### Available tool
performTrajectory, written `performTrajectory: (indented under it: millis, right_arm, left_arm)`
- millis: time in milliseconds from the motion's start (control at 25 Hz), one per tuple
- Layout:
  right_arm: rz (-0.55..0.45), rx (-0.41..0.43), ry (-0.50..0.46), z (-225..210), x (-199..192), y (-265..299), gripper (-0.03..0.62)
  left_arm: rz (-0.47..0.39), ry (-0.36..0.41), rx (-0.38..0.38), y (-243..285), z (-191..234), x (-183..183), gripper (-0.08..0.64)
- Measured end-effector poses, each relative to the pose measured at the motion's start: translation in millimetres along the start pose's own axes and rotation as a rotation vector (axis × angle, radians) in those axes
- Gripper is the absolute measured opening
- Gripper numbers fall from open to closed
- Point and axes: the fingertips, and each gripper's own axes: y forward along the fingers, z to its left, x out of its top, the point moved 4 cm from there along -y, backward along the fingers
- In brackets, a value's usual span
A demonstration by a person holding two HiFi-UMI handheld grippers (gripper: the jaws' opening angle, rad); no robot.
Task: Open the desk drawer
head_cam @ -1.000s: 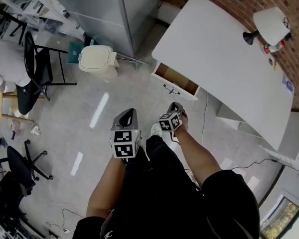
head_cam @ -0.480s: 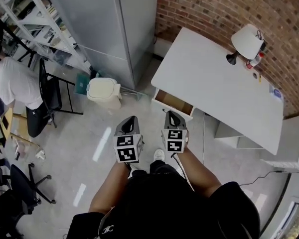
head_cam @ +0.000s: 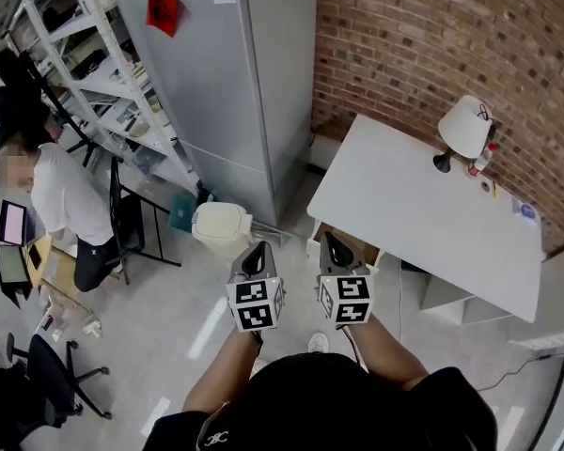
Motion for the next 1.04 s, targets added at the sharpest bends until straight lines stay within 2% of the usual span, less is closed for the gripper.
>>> performTrajectory:
  millis: [160,480,1040]
  right_arm:
    - [-0.004,0.029,-0.023,11,4,3,-0.002]
    - [0.02,0.035,-0.018,27,-1,9,-0.002]
    - [0.034,0.045,-0.008,31,-6,12,-0.002]
  left_arm:
    - [-0.011,0.009,-0.007,0,0,7,-0.002]
    - [-0.01,0.013,-0.019,-5,11,9,-0.002]
    - [0.005,0.015,-0.027,-1,14,5,-0.002]
